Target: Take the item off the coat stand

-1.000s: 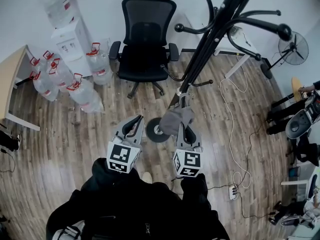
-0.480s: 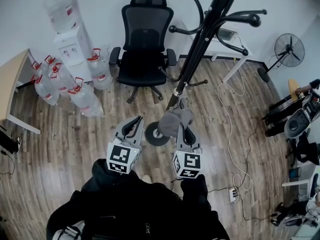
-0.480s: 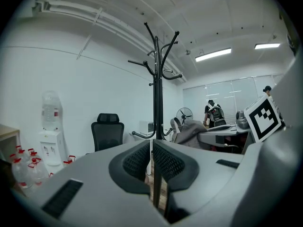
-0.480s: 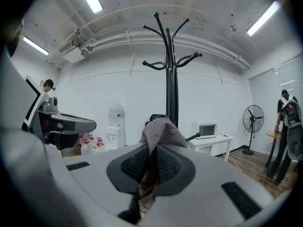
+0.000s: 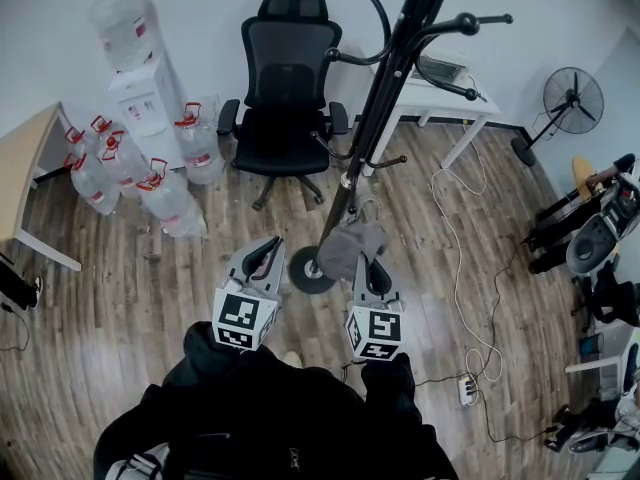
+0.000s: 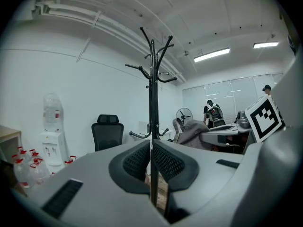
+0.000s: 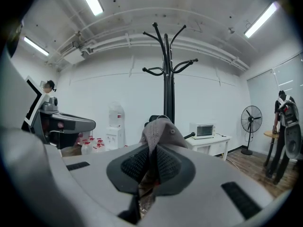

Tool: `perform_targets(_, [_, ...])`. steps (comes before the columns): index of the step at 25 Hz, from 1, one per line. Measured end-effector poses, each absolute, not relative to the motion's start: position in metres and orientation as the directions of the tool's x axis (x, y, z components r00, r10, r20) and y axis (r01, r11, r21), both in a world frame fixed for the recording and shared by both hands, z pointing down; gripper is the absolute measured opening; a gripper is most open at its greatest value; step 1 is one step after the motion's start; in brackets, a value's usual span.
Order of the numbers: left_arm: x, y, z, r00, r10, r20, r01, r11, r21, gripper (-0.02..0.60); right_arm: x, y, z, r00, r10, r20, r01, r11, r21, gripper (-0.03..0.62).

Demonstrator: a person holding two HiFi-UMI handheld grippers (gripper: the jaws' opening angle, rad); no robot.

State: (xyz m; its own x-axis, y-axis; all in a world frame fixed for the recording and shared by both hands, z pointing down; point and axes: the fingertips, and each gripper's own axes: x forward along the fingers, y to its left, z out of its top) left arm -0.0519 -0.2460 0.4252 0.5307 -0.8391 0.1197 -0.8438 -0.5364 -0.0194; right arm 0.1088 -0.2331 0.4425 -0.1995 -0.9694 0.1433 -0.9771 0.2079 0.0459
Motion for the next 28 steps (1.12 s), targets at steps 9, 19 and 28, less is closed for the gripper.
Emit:
perform_targets(9, [-0.049,-0.212,0.424,0.519,-0.847,0.114,-0.851,-0.525,-0.024,0.037,0.109,-0.199,0.443,-0.221,-0.965,0.138,-0.972,0.230,0.050,0.029])
perform_targets(19, [-0.049,-0.176,0.429,0.508,-0.853,0.115,-0.857,-0.514,-0.025,0.037,0.104,-0.166,0.450,-0.256,-0.956,0.142,-0.963,0.265,0.048,0.029])
perform_targets(28, [-0.057,-0.176,0.422,0.520,-0.847,0.109,-0.849,-0.527,-0.041,0.037,0.095,-0.162,0.445,-0.249,-0.959,0.131,-0.965,0.257,0.045,0.029])
